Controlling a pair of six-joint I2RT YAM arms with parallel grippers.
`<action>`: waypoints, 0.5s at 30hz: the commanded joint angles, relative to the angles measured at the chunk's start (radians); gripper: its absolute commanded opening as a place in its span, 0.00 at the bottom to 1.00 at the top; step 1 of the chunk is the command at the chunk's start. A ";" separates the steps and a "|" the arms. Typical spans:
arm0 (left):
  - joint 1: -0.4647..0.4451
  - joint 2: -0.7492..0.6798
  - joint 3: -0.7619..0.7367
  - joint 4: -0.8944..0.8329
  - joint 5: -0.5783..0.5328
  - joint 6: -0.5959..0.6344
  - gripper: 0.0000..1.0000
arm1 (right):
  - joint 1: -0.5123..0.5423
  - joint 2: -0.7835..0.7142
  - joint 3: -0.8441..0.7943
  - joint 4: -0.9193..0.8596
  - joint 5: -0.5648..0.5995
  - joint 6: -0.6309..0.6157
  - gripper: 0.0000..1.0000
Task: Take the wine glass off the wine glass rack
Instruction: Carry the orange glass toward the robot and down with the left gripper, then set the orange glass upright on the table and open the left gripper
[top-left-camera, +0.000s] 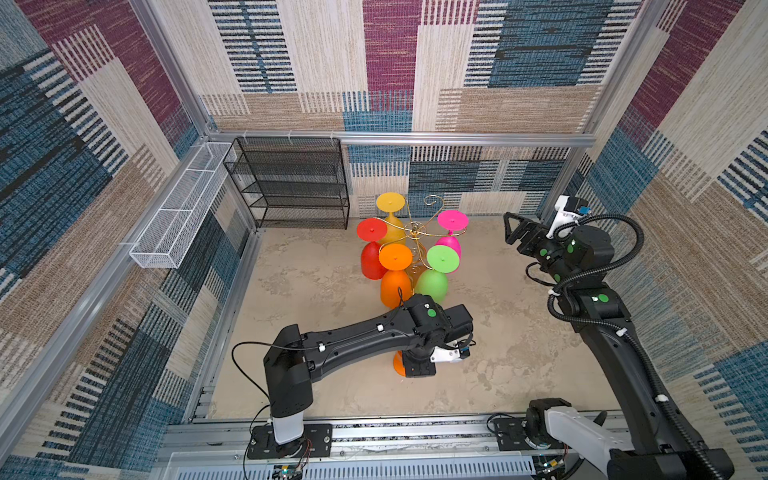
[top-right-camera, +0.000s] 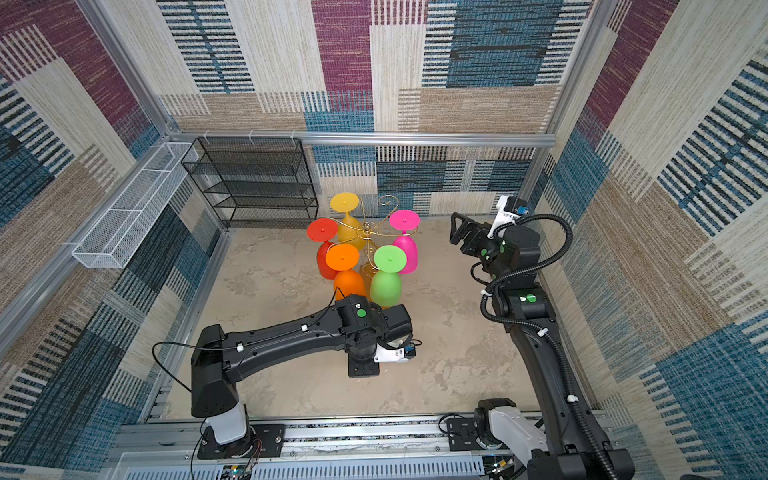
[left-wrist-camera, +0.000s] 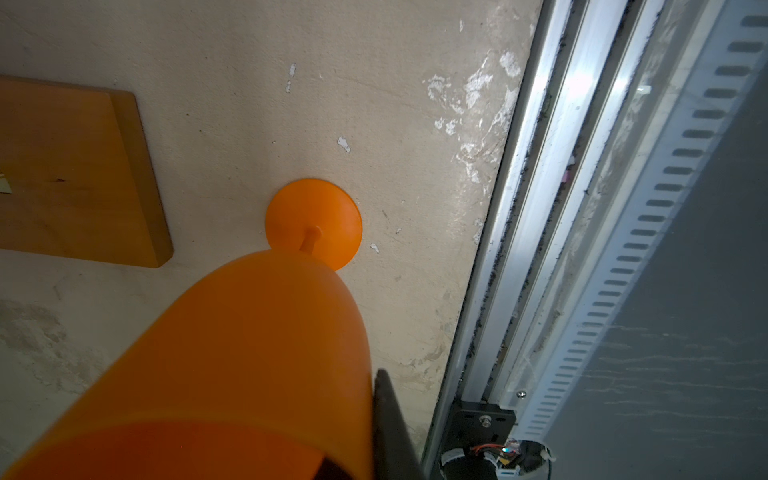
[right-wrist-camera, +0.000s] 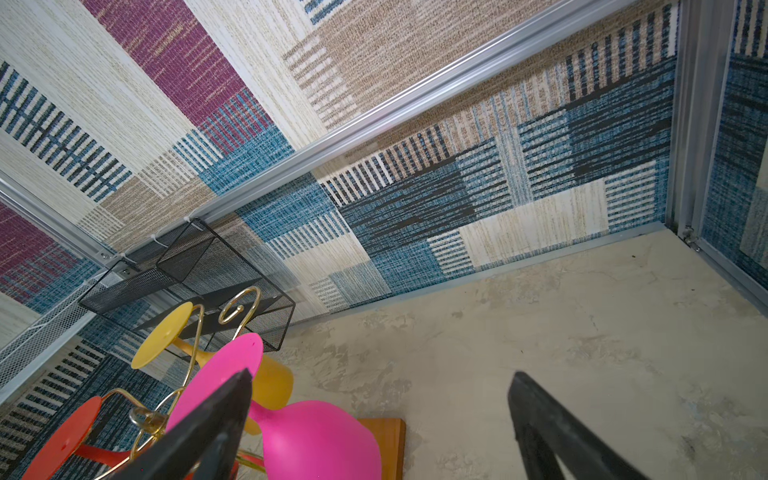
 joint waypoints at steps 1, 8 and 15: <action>0.002 -0.005 0.006 -0.018 0.006 -0.012 0.16 | 0.000 -0.006 -0.003 0.033 -0.013 -0.004 0.97; 0.008 -0.022 0.002 -0.018 -0.005 -0.017 0.29 | -0.002 -0.006 -0.008 0.037 -0.022 -0.002 0.97; 0.011 -0.090 0.079 -0.037 -0.072 -0.022 0.39 | -0.001 -0.009 -0.014 0.048 -0.059 0.005 0.97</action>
